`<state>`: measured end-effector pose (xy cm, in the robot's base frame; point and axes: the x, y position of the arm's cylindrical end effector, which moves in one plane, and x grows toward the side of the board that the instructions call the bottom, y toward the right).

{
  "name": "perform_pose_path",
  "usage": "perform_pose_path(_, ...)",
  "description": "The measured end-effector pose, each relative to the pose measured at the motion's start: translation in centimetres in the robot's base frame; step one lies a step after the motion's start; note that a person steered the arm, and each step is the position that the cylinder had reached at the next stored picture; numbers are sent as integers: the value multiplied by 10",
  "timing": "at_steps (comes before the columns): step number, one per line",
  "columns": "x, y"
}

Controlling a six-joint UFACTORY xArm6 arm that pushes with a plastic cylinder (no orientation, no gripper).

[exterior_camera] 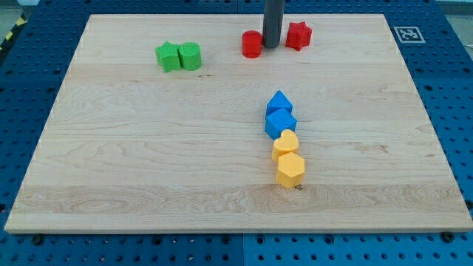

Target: Place the red circle to the right of the green circle

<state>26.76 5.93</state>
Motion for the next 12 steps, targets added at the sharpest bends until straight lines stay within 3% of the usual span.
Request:
perform_pose_path(4,39,-45)
perform_pose_path(6,41,-25)
perform_pose_path(12,44,-74)
